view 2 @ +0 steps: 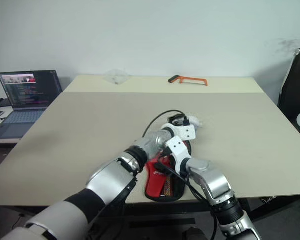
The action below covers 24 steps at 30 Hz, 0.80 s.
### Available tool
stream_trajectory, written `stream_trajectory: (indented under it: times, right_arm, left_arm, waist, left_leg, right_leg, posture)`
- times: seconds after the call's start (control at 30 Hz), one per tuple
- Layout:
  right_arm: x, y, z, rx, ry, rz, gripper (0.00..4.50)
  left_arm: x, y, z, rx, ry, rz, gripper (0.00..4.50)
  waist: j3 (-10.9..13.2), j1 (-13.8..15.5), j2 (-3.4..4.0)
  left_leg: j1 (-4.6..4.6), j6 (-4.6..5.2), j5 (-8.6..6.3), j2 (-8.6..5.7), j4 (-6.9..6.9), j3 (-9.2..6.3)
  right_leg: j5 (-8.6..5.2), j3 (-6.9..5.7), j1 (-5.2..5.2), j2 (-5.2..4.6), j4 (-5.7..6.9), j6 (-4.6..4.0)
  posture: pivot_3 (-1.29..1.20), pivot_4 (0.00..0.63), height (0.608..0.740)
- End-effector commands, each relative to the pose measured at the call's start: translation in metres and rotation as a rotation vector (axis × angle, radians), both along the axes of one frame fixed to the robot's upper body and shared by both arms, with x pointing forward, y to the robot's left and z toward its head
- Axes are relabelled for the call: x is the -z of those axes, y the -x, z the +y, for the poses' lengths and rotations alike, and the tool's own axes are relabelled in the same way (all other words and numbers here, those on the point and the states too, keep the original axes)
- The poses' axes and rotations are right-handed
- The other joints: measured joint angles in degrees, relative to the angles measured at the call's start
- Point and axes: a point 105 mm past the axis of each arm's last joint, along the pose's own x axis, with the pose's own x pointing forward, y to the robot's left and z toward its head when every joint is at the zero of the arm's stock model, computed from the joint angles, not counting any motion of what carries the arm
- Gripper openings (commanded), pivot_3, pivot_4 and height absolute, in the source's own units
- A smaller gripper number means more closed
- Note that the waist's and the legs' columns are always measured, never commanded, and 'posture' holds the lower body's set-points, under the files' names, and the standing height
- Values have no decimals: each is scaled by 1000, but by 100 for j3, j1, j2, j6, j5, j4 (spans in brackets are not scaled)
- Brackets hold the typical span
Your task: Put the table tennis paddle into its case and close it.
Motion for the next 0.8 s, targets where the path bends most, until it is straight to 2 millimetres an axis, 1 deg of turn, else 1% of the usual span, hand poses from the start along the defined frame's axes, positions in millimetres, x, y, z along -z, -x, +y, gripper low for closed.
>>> stream_trajectory:
  times: [0.03,0.17,0.27,0.37,0.47,0.5,0.6,0.67,0.73,0.8]
  right_arm:
    - [32,1,-10,24,62,111,4500]
    - [32,-1,-10,18,61,107,4500]
    - [33,-1,-10,11,63,105,4500]
    - [34,-2,-11,8,65,103,4500]
    - [30,0,-13,-4,62,94,4500]
    - [25,0,-15,-12,53,84,4500]
    - [-1,2,-21,-42,12,29,4500]
    - [-18,5,-24,-66,6,-13,4500]
    - [-34,10,-23,-97,-15,-42,4500]
    - [-46,14,-23,-119,-26,-63,4500]
  left_arm:
    - [-34,-8,4,1,100,-30,4465]
    - [-38,-13,19,-22,104,-10,4465]
    - [-45,-16,28,-29,106,-35,4465]
    - [-58,-20,43,-32,169,-32,4465]
    - [-70,-20,53,-2,275,16,4465]
    - [-75,-20,60,7,324,42,4465]
    - [-91,-18,89,48,549,191,4465]
    - [-94,-15,106,78,623,285,4465]
    - [-100,-10,118,121,690,369,4465]
    - [-104,-3,123,179,734,436,4465]
  waist:
    - [0,1,0]
    - [0,5,0]
    - [1,9,1]
    - [1,4,1]
    - [2,8,3]
    - [2,13,3]
    - [6,14,4]
    - [7,13,5]
    - [7,13,5]
    - [8,13,7]
  left_leg:
    - [0,0,0,0,0,1]
    - [0,0,0,-1,-1,0]
    - [-1,0,0,-1,-1,-1]
    - [-1,0,0,-1,-2,-1]
    - [-2,-1,0,1,-1,-4]
    - [-2,-1,0,1,-1,-4]
    - [-13,-1,0,-2,-1,-6]
    - [-35,-1,0,-3,-1,-1]
    - [-69,-3,1,-4,1,3]
    - [-106,-5,3,-4,3,-6]
  right_leg:
    - [0,0,0,0,0,0]
    - [0,1,-1,-1,-1,0]
    - [0,2,0,-1,-1,0]
    - [0,3,-2,-1,-2,0]
    - [0,3,-3,-1,-1,-1]
    - [0,3,-3,-1,-1,-1]
    - [1,1,-11,-3,-6,-1]
    - [2,0,-39,-4,-1,-3]
    - [6,1,-80,-3,12,-10]
    - [21,2,-110,-2,15,-36]
  posture:
    - [0,150,740]
    - [0,150,740]
    - [0,150,740]
    - [0,150,740]
    - [0,150,740]
    - [0,150,740]
    - [0,150,740]
    - [0,150,740]
    - [0,150,740]
    - [0,150,740]
